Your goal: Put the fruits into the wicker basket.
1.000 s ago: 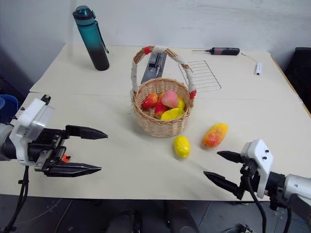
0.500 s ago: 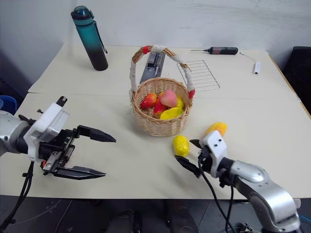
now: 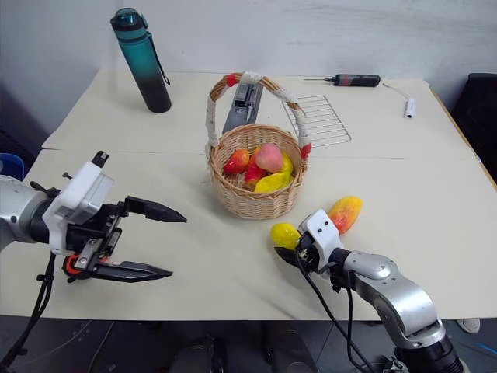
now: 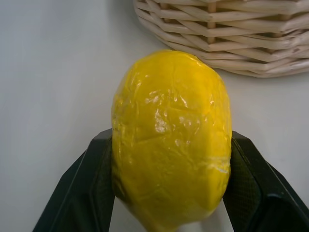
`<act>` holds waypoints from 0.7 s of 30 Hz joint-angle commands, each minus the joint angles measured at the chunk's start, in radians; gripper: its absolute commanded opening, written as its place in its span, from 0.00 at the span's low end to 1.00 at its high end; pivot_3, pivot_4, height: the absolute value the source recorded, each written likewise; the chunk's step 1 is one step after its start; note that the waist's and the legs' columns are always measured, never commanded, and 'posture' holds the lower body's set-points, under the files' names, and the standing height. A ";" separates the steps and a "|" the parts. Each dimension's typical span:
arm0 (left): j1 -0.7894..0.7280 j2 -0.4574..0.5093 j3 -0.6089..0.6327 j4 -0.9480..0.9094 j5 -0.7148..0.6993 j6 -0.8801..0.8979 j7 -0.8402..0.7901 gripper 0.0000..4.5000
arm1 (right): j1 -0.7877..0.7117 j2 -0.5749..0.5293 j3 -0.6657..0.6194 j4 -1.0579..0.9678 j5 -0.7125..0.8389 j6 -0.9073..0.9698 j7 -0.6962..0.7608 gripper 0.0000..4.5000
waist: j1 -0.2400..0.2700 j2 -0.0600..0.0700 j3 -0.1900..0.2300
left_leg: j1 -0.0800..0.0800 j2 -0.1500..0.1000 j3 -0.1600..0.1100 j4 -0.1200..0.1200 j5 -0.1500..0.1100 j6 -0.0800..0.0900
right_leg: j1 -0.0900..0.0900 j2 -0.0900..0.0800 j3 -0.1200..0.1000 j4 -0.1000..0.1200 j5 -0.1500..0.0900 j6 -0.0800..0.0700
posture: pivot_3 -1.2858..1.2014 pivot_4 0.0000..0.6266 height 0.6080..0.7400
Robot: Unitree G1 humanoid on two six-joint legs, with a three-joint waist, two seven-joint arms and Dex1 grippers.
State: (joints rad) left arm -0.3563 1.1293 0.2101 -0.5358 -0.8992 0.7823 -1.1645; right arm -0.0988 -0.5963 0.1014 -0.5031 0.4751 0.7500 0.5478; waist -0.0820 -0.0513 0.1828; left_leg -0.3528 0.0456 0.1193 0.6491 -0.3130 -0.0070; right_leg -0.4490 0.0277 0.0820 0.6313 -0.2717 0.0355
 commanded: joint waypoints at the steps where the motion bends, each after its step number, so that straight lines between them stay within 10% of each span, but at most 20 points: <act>1: -0.018 -0.013 0.019 0.005 0.004 -0.018 0.019 1.00 | 0.026 -0.037 -0.092 -0.071 0.082 -0.042 0.100 0.54 | 0.002 0.000 0.000 | 0.000 0.000 0.000 0.000 0.000 0.000 | 0.000 0.000 0.000 0.000 0.000 0.000 | 0.52 0.24 1.00; 7: -0.035 -0.047 0.042 0.037 0.000 -0.017 0.073 1.00 | -0.107 -0.088 -0.195 -0.132 0.284 0.014 0.206 0.54 | -0.006 0.000 0.000 | 0.001 0.000 0.000 0.002 0.000 0.000 | 0.001 0.000 0.000 0.002 0.000 0.001 | 0.52 0.24 1.00; 17: -0.077 -0.106 0.025 0.040 0.013 -0.018 0.144 1.00 | -0.674 0.179 0.061 0.226 0.017 0.083 -0.090 0.54 | -0.022 -0.002 0.000 | -0.002 -0.001 -0.001 0.000 0.005 -0.002 | -0.005 0.001 0.002 0.008 0.003 -0.003 | 0.52 0.24 1.00; 21: -0.084 -0.112 0.024 0.043 0.011 -0.018 0.155 1.00 | -0.664 0.178 0.070 0.236 0.000 0.081 -0.063 0.84 | -0.003 -0.002 -0.001 | -0.014 -0.001 -0.001 0.003 0.005 -0.007 | -0.020 0.000 0.002 0.016 0.000 -0.002 | 0.52 0.24 1.00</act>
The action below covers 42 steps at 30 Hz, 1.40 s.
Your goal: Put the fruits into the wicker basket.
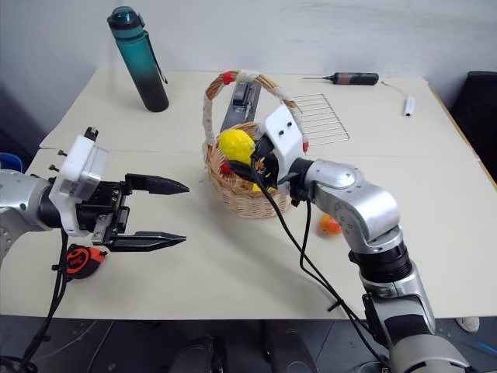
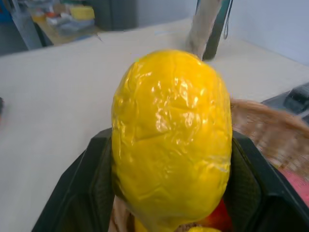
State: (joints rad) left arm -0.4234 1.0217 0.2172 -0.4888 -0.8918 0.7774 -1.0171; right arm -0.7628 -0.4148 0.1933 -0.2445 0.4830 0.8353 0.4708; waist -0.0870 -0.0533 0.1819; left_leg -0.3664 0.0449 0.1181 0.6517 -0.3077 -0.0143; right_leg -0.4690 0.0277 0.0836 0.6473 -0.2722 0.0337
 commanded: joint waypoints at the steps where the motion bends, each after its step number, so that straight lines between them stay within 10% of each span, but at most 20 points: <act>1: -0.019 -0.006 0.013 0.000 0.007 -0.016 0.009 1.00 | 0.007 -0.007 -0.034 -0.036 0.004 0.006 0.021 0.91 | 0.004 0.000 0.000 | -0.005 0.000 0.000 0.000 0.000 0.000 | -0.004 0.000 0.000 0.000 0.000 0.000 | 0.52 0.24 1.00; 7: -0.040 -0.022 -0.009 0.014 0.016 -0.023 0.006 1.00 | 0.065 -0.073 -0.132 -0.156 0.081 0.070 0.074 1.00 | 0.005 0.000 0.000 | -0.013 0.000 0.002 0.004 -0.001 0.000 | -0.012 -0.001 -0.001 0.006 0.000 0.000 | 0.52 0.24 1.00; 14: -0.089 -0.045 -0.055 0.057 0.041 -0.038 -0.031 1.00 | 0.427 -0.428 -0.680 -0.345 0.497 0.254 0.370 1.00 | 0.028 0.000 0.000 | -0.009 -0.001 0.000 0.010 -0.005 0.006 | -0.006 -0.001 -0.001 0.006 0.000 0.002 | 0.52 0.24 1.00; 20: -0.129 -0.055 -0.086 0.106 0.070 -0.059 -0.068 1.00 | 0.842 -0.565 -1.031 -0.284 0.481 0.254 0.560 1.00 | 0.026 0.001 0.001 | 0.005 -0.001 0.000 0.010 -0.005 0.008 | 0.010 0.001 0.001 0.000 -0.001 0.004 | 0.52 0.24 1.00; 28: -0.172 -0.084 -0.130 0.141 0.095 -0.073 -0.109 1.00 | 0.927 -0.366 -0.971 -0.206 0.355 0.136 0.326 1.00 | 0.001 -0.002 -0.001 | 0.015 0.001 -0.002 0.007 -0.004 0.009 | 0.026 0.003 0.002 -0.011 0.002 0.005 | 0.52 0.24 1.00; 42: -0.191 -0.115 -0.113 0.083 0.053 -0.027 -0.065 1.00 | 0.504 -0.048 -0.843 0.087 0.428 0.440 -0.318 1.00 | 0.002 0.003 0.001 | 0.014 0.000 0.000 -0.002 -0.003 0.005 | 0.019 0.002 0.003 -0.010 0.001 0.002 | 0.52 0.24 1.00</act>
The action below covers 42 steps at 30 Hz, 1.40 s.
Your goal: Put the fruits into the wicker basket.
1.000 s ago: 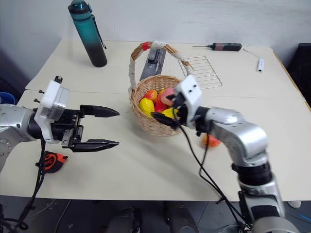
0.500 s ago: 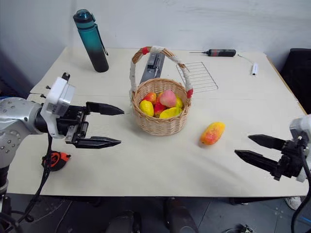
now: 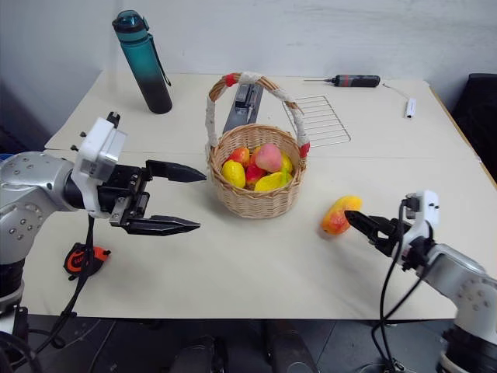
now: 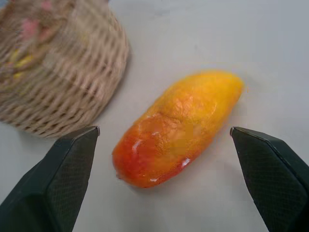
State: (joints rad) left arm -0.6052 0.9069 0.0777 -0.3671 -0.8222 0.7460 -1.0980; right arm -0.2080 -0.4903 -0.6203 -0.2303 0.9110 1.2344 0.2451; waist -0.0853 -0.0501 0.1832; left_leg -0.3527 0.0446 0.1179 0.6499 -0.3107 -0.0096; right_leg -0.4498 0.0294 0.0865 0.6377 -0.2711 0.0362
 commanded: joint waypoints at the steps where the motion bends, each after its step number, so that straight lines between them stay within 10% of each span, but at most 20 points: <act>1: -0.005 -0.001 0.029 -0.044 -0.017 0.007 0.022 1.00 | -0.077 0.045 -0.041 0.100 0.014 0.056 -0.113 1.00 | 0.000 0.000 0.000 | 0.000 0.000 0.000 0.000 0.000 0.000 | 0.000 0.000 0.000 0.000 0.000 0.000 | 0.52 0.24 1.00; 15: 0.051 0.016 0.066 -0.076 -0.012 0.013 0.054 1.00 | -0.247 0.138 0.053 0.237 0.023 0.042 -0.143 1.00 | -0.030 0.001 0.000 | 0.000 0.000 0.001 0.000 0.000 0.002 | 0.001 0.000 0.001 0.000 0.001 0.001 | 0.52 0.24 1.00; 23: 0.042 0.020 0.064 -0.054 0.015 -0.003 0.063 1.00 | -0.190 0.039 0.149 0.152 -0.042 -0.055 -0.036 0.53 | -0.026 0.001 0.000 | 0.000 0.001 0.000 -0.001 0.000 0.001 | 0.000 0.001 0.001 0.000 0.000 0.002 | 0.52 0.24 1.00; 31: 0.055 0.036 0.110 -0.028 0.016 0.001 0.072 1.00 | -0.076 -0.212 0.170 -0.171 0.139 -0.085 0.388 0.52 | -0.014 0.008 0.004 | -0.001 -0.001 0.000 -0.001 -0.001 0.002 | -0.001 0.000 0.000 -0.001 -0.002 0.006 | 0.52 0.24 1.00; 42: 0.033 0.045 0.123 -0.017 0.023 -0.005 0.070 1.00 | -0.529 -0.002 0.500 -0.163 0.102 -0.131 0.222 0.52 | -0.026 0.007 0.005 | -0.001 0.001 0.000 -0.001 0.000 0.000 | -0.002 0.001 0.000 0.001 0.001 0.001 | 0.52 0.24 1.00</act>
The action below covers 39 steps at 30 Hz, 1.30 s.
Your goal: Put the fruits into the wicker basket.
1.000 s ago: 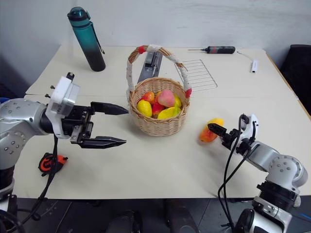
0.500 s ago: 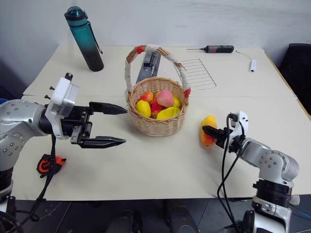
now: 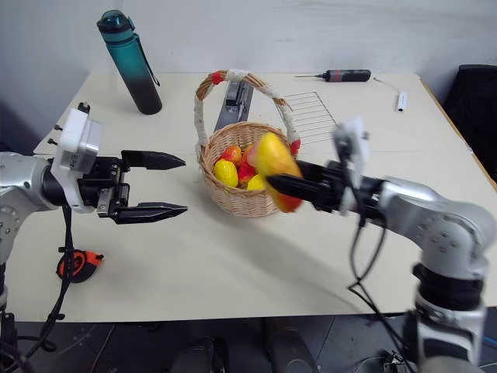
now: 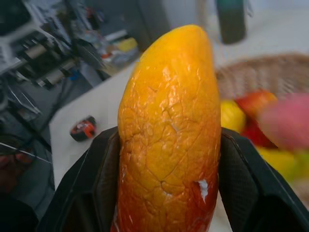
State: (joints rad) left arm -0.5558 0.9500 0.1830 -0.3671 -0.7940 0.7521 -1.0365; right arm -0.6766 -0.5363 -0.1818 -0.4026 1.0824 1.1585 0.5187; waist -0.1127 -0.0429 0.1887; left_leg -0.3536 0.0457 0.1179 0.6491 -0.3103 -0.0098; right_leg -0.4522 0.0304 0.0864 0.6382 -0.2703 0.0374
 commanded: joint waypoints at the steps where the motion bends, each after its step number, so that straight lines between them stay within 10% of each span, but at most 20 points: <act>1: -0.015 0.001 0.020 -0.023 -0.007 -0.010 0.012 1.00 | -0.097 0.080 0.089 0.037 -0.114 -0.077 -0.093 0.52 | 0.002 0.000 0.000 | -0.001 0.000 0.000 0.000 0.000 0.000 | 0.000 0.000 0.000 0.000 0.000 0.000 | 0.52 0.24 1.00; 5: -0.006 -0.005 0.031 -0.044 -0.013 -0.005 0.034 1.00 | -0.207 0.161 0.184 0.143 -0.292 -0.145 -0.199 0.52 | 0.002 0.000 -0.001 | -0.013 -0.002 0.001 0.006 0.002 -0.003 | -0.015 -0.003 0.000 0.008 0.001 0.001 | 0.52 0.24 1.00; 12: 0.013 0.004 0.051 -0.065 -0.029 0.003 0.056 1.00 | -0.179 0.061 0.373 0.111 -0.552 -0.302 -0.108 1.00 | 0.017 -0.001 -0.001 | -0.033 -0.001 0.002 0.008 0.002 -0.003 | -0.034 -0.004 -0.002 0.010 0.000 0.001 | 0.52 0.24 1.00; 22: -0.005 0.004 0.037 -0.033 -0.021 -0.004 0.055 1.00 | 0.060 -0.156 -0.028 -0.175 -0.184 -0.226 0.135 1.00 | 0.036 -0.001 -0.001 | -0.032 -0.001 0.000 0.016 0.001 -0.001 | -0.030 -0.004 -0.002 0.013 0.001 0.001 | 0.52 0.24 1.00; 27: -0.036 -0.004 0.011 0.003 -0.007 -0.021 0.039 1.00 | 0.160 -0.283 -0.113 -0.150 -0.245 -0.248 0.119 1.00 | 0.028 -0.002 -0.001 | -0.028 -0.005 0.001 0.017 0.000 0.007 | -0.025 -0.005 0.000 0.013 0.001 0.003 | 0.52 0.24 1.00; 39: -0.118 -0.049 -0.083 0.073 0.066 -0.064 0.005 1.00 | 0.079 0.030 0.096 0.060 -0.565 -0.431 -0.179 1.00 | 0.011 -0.002 -0.001 | -0.017 -0.005 0.001 0.013 0.007 -0.003 | -0.021 -0.003 0.002 0.019 0.002 0.001 | 0.52 0.24 1.00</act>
State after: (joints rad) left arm -0.6467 0.9067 0.0912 -0.2967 -0.7337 0.7083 -1.0271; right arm -0.5717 -0.5420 -0.1020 -0.3577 0.5494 0.7747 0.3727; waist -0.1021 -0.0448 0.1876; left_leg -0.3709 0.0412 0.1191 0.6616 -0.3033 -0.0135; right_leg -0.4733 0.0274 0.0886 0.6575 -0.2682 0.0381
